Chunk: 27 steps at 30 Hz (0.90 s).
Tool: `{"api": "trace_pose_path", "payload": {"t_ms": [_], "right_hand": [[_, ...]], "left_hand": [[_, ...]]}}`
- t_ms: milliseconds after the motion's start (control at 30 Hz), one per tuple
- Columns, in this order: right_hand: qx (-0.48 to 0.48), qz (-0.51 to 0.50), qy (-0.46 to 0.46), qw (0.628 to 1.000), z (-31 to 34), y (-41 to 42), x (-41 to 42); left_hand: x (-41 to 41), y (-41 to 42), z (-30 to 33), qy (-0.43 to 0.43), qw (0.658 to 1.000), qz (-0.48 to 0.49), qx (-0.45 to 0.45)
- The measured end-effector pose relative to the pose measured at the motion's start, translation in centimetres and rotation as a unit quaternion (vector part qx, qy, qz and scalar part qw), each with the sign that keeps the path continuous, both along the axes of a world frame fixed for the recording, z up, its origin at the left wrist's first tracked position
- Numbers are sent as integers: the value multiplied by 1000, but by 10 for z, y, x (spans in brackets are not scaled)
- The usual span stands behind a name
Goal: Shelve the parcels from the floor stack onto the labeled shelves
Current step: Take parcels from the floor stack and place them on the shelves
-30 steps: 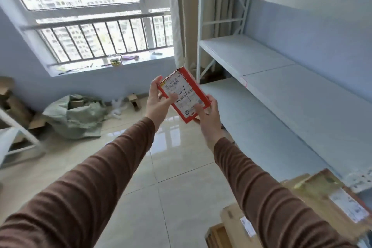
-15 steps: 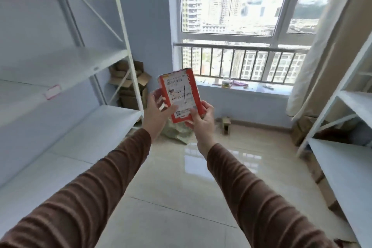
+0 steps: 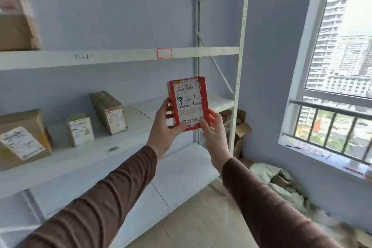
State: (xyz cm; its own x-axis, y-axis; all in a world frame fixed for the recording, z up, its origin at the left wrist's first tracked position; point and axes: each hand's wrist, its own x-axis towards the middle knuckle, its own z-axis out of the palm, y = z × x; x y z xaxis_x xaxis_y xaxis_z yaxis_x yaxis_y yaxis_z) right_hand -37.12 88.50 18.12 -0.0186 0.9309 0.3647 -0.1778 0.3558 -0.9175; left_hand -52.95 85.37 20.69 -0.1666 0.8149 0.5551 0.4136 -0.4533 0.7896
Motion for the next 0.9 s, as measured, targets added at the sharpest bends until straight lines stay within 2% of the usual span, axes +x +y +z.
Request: {"api": "trace_pose_path", "payload": {"t_ms": [167,400,667,900], "right_hand": [[66,76,-22,995,56,49,-76],[136,115,-39,983,134,88,-184],[213,142,-84,963,213,133,-288],[226,141,-149,952,234,172,-333]], "left_hand": [[-76,20,52,21,994,97,52],[-174,26,133,90,974,184,92],[-283,37,225,152,966,205,50],[-339,63,245,173,962,212,11]]}}
